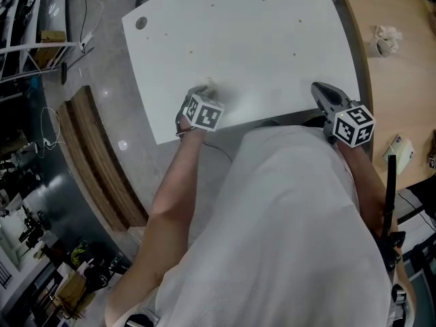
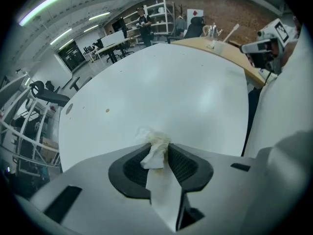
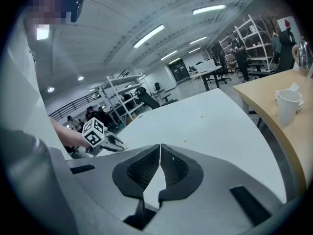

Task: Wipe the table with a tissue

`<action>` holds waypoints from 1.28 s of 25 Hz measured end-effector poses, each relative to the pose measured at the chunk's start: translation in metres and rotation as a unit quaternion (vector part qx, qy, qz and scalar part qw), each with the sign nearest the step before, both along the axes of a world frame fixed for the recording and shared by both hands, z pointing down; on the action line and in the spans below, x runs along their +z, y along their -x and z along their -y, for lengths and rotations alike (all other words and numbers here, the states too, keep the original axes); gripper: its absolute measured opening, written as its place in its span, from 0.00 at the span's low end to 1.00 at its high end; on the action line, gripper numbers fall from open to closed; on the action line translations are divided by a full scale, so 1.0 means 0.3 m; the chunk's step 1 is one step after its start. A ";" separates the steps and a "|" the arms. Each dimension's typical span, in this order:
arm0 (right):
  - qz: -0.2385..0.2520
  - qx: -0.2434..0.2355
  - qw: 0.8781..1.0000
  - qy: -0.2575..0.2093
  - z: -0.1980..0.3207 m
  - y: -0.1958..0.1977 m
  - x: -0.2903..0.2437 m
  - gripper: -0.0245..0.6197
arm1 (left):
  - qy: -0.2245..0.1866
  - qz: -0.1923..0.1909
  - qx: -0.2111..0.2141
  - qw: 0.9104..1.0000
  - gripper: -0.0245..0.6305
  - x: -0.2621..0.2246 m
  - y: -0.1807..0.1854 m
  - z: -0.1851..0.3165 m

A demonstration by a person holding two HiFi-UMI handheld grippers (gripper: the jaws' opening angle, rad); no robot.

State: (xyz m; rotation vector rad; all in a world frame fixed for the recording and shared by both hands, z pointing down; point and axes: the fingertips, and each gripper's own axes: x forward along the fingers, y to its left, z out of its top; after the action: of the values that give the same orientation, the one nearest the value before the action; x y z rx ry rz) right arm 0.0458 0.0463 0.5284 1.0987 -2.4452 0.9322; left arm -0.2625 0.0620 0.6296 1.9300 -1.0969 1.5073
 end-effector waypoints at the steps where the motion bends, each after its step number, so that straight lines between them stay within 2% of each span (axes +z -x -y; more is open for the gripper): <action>1: 0.000 -0.001 1.000 -0.001 0.002 0.002 -0.001 0.06 | 0.001 -0.005 0.003 1.000 0.20 0.000 -0.022 -0.006; 10: -0.004 -0.016 1.000 -0.007 0.023 0.019 -0.016 0.06 | 0.012 -0.043 0.041 0.998 0.20 -0.004 -0.227 -0.059; 12: -0.005 -0.018 1.000 -0.010 0.029 0.022 -0.022 0.06 | 0.014 -0.055 0.032 0.998 0.21 -0.004 -0.241 -0.062; 13: -0.006 -0.019 1.000 -0.011 0.031 0.025 -0.026 0.06 | 0.017 -0.076 0.020 0.997 0.21 -0.008 -0.251 -0.064; 16: -0.008 -0.021 1.000 -0.016 0.037 0.031 -0.038 0.06 | 0.026 -0.164 -0.005 0.986 0.21 -0.036 -0.328 -0.075; 21: -0.011 -0.013 1.000 -0.013 0.012 0.030 -0.038 0.06 | 0.031 -0.228 -0.023 0.973 0.21 -0.054 -0.433 -0.137; 25: -0.012 -0.010 1.000 -0.013 -0.008 0.049 -0.038 0.06 | 0.026 -0.276 -0.016 0.961 0.21 -0.100 -0.474 -0.156; 30: -0.012 -0.006 1.000 -0.017 -0.023 0.072 -0.049 0.06 | 0.022 -0.361 -0.029 0.932 0.21 -0.155 -0.482 -0.157; 32: -0.013 -0.004 1.000 -0.020 -0.026 0.079 -0.052 0.06 | 0.012 -0.379 -0.041 0.924 0.21 -0.174 -0.451 -0.144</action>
State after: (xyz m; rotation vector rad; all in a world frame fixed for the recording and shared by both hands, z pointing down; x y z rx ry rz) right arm 0.0220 0.0540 0.5127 1.1068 -2.4546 0.8660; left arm -0.1272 0.1053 0.5775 2.1222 -0.7716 0.5990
